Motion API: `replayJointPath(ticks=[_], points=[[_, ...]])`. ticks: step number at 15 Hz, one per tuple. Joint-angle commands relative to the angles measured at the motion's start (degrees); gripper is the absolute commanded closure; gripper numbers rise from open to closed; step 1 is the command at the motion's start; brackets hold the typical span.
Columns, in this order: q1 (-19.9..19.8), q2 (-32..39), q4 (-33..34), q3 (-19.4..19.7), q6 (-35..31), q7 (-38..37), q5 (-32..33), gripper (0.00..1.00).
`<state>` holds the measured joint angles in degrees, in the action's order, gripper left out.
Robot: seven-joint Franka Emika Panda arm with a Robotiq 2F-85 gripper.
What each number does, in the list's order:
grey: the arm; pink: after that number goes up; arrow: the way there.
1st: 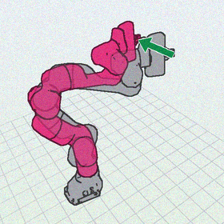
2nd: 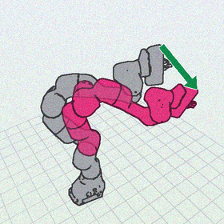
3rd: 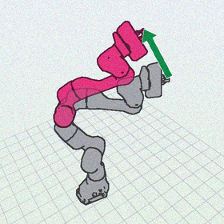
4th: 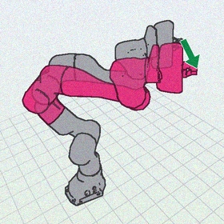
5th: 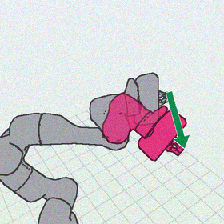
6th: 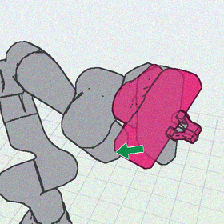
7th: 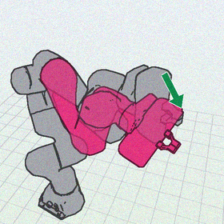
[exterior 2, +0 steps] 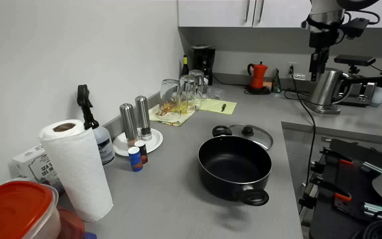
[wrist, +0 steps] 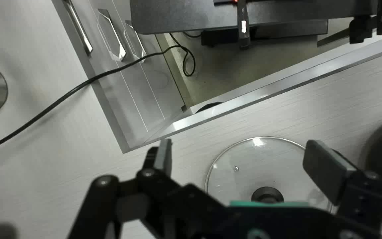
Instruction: Pick up the lid from the counter and put it on the pot
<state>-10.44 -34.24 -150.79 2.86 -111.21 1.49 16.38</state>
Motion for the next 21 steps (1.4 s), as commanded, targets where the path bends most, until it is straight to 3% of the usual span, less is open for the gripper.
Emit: replayJointPath(ticks=[1,10,17,21], points=[[0.9,0.0,0.1,0.7,0.2,-0.4,0.4,0.00],[2.0,2.0,0.8,0.8,-0.9,0.8,-0.1,0.00],[7.8,15.6,5.0,2.6,-9.3,9.8,-5.3,0.00],[8.6,25.0,9.7,3.5,-11.5,15.7,-10.4,0.00]])
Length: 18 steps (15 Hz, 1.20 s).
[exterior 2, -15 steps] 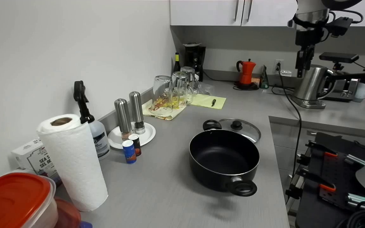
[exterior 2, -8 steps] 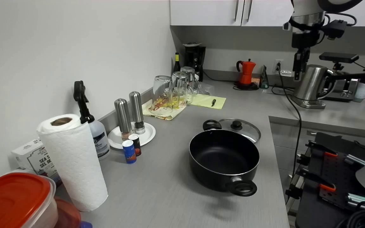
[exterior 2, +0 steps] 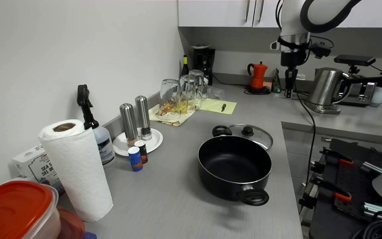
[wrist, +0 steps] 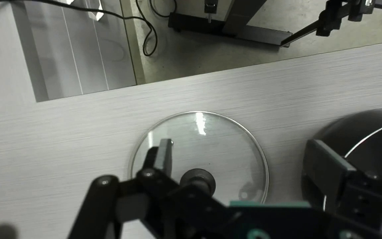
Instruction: Pick up the lid from the counter and put it on the pot
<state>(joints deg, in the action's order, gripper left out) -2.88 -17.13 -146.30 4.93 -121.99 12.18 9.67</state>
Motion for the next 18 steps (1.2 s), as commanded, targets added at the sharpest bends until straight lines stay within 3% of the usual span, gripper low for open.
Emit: replayJointPath(ticks=[1,9,18], points=[[1.0,10.6,6.8,1.6,-0.9,6.3,-5.0,0.00],[-1.7,29.0,18.7,-0.1,-1.8,13.7,-12.9,0.00],[-5.8,41.4,26.6,-3.4,-8.3,16.5,-12.8,0.00]])
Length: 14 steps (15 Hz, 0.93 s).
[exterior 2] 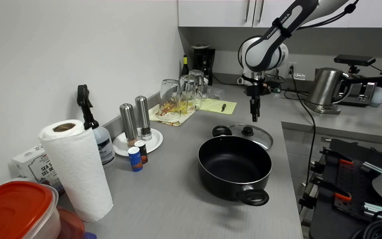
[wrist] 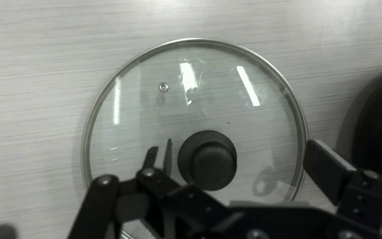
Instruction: Pick up the lid from the counter and put it on the pot
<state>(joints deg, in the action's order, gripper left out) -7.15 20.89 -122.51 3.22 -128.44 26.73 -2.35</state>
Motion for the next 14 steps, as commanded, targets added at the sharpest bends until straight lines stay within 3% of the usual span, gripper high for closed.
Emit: replayJointPath(ticks=[1,14], points=[[-1.9,4.1,3.2,-2.1,-2.6,2.3,-0.7,0.00],[-2.8,7.8,3.1,-4.3,-9.8,2.6,1.2,0.00]])
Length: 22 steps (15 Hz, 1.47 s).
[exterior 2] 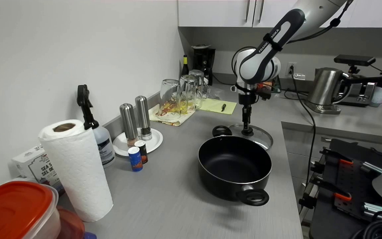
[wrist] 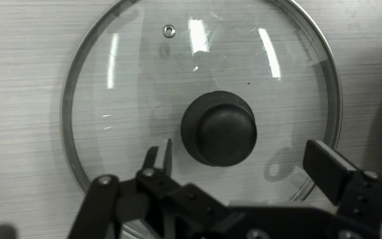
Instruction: Pick up the lid from the counter and put it on the pot
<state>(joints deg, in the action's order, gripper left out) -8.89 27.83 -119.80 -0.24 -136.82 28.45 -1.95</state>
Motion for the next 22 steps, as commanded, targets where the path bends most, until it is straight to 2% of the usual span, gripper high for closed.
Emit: replayJointPath(ticks=[1,15,16,18,22], points=[[-1.1,0.9,0.4,-0.8,-1.6,0.9,0.8,0.00],[-2.0,2.9,0.4,-1.2,-2.6,1.3,1.0,0.00],[-2.1,2.9,0.4,-1.3,-2.6,1.4,0.9,0.25],[-2.1,2.8,0.3,-1.3,-2.7,1.5,0.9,0.32],[-2.3,2.6,0.2,-1.4,-3.0,1.7,0.8,0.63]])
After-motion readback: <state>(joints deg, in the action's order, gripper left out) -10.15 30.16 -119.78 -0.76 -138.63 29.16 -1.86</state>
